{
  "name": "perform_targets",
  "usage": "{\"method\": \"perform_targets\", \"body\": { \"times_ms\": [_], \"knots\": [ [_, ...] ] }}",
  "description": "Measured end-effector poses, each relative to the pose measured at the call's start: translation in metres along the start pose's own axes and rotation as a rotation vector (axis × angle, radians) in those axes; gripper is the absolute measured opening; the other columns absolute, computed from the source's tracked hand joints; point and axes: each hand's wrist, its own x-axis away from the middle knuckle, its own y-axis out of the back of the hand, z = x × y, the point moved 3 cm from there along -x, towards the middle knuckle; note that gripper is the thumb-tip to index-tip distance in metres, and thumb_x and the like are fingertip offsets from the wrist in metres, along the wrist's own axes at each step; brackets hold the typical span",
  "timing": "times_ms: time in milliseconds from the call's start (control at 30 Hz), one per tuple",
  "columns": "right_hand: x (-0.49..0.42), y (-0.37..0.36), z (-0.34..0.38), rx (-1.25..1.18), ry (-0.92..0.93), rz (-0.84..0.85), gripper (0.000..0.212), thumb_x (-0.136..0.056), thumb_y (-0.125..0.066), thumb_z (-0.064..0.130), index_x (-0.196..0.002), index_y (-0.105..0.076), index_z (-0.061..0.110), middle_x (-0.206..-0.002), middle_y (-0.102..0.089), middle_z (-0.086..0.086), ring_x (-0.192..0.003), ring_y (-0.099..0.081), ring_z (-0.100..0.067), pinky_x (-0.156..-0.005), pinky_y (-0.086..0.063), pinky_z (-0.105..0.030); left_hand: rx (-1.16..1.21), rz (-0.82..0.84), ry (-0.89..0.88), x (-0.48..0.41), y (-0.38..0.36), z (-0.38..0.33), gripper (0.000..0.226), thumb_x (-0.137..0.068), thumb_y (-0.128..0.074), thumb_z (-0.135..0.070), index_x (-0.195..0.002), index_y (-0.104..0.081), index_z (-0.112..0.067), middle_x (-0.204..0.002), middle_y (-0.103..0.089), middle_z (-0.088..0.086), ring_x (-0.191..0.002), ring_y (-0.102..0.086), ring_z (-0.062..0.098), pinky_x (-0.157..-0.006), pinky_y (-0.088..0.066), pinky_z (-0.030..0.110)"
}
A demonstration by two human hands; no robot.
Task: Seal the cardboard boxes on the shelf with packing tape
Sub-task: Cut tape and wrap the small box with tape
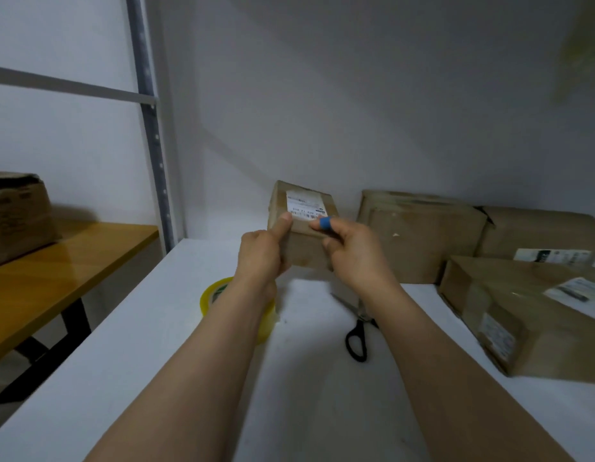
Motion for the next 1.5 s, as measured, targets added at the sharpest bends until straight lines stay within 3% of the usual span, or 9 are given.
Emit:
{"method": "perform_targets", "body": {
  "times_ms": [200,333,500,633,833,967,1233,1367,1500],
  "knots": [
    [0.002,0.038,-0.001,0.139,-0.107,-0.250,0.027,-0.103,-0.051,0.016,-0.121,-0.069,0.024,-0.115,-0.070,0.001,-0.084,-0.065,-0.010,-0.068,-0.047,-0.010,0.092,0.033,0.128,0.001,-0.020,0.011,0.034,-0.103,-0.050,-0.045,-0.106,-0.068,-0.016,-0.092,-0.074,0.004,-0.081,-0.070,0.018,-0.063,-0.059,0.030],
    [-0.004,0.079,-0.012,0.296,-0.127,-0.470,0.033,-0.101,-0.048,0.010,-0.130,-0.063,0.011,-0.119,-0.070,-0.012,-0.105,-0.063,-0.024,-0.085,-0.037,-0.015,0.031,0.014,0.197,-0.002,-0.026,0.018,0.042,-0.103,-0.053,-0.043,-0.114,-0.064,-0.004,-0.093,-0.071,0.012,-0.079,-0.069,0.026,-0.056,-0.060,0.034],
    [-0.043,0.120,-0.053,0.660,-0.383,-0.284,0.069,-0.091,-0.056,0.016,-0.154,-0.032,0.025,-0.155,-0.031,-0.027,-0.145,-0.029,-0.042,-0.122,-0.021,-0.049,0.014,-0.041,0.224,-0.013,-0.029,0.007,0.035,-0.106,-0.047,-0.036,-0.120,-0.061,-0.007,-0.094,-0.068,0.013,-0.075,-0.065,0.030,-0.034,-0.051,0.036],
    [-0.060,0.134,-0.076,0.879,-0.482,-0.122,0.077,-0.089,-0.069,0.038,-0.155,-0.030,0.029,-0.156,-0.021,-0.035,-0.148,-0.017,-0.047,-0.123,-0.009,-0.048,0.073,-0.086,0.200,-0.028,-0.022,0.001,0.031,-0.104,-0.050,-0.028,-0.123,-0.064,-0.008,-0.104,-0.072,0.016,-0.082,-0.070,0.031,-0.053,-0.061,0.046],
    [-0.065,0.101,-0.049,0.805,-0.351,-0.141,0.043,-0.093,-0.065,0.042,-0.134,-0.054,0.034,-0.143,-0.029,-0.021,-0.136,-0.024,-0.047,-0.116,-0.008,-0.070,0.164,-0.068,0.187,-0.040,-0.002,-0.015,0.023,-0.101,-0.048,-0.019,-0.110,-0.069,-0.016,-0.102,-0.074,0.012,-0.087,-0.070,0.031,-0.058,-0.060,0.045],
    [-0.069,0.074,-0.033,0.627,-0.130,-0.132,0.030,-0.096,-0.061,0.040,-0.125,-0.064,0.033,-0.129,-0.040,-0.015,-0.127,-0.033,-0.037,-0.107,-0.038,-0.047,0.111,-0.121,0.156,-0.043,0.019,-0.028,0.024,-0.101,-0.047,-0.021,-0.115,-0.066,-0.018,-0.100,-0.070,0.010,-0.085,-0.066,0.028,-0.062,-0.059,0.042],
    [-0.082,0.024,-0.007,0.351,0.167,-0.135,0.054,-0.094,-0.063,0.018,-0.147,-0.049,0.016,-0.148,-0.047,-0.014,-0.139,-0.039,-0.030,-0.115,-0.028,-0.030,-0.058,-0.404,0.128,-0.071,0.101,-0.034,0.022,-0.104,-0.044,-0.009,-0.116,-0.062,-0.004,-0.112,-0.068,0.016,-0.075,-0.062,0.025,-0.057,-0.054,0.037],
    [-0.085,0.093,-0.058,0.678,-0.344,-0.278,0.057,-0.092,-0.059,0.021,-0.146,-0.041,0.018,-0.150,-0.036,-0.019,-0.141,-0.029,-0.037,-0.113,-0.033,-0.050,-0.321,-0.558,0.099,-0.080,0.106,-0.028,0.039,-0.105,-0.041,-0.020,-0.137,-0.051,0.001,-0.142,-0.054,0.023,-0.125,-0.055,0.036,-0.105,-0.046,0.044],
    [-0.065,0.144,-0.100,0.917,-0.634,-0.206,0.059,-0.091,-0.057,0.020,-0.146,-0.039,0.012,-0.154,-0.029,-0.016,-0.146,-0.022,-0.034,-0.113,-0.030,-0.053,-0.584,-0.770,-0.266,-0.045,0.062,-0.050,0.046,-0.104,-0.042,-0.031,-0.144,-0.045,-0.009,-0.151,-0.041,0.019,-0.142,-0.034,0.036,-0.119,-0.025,0.046]
  ]
}}
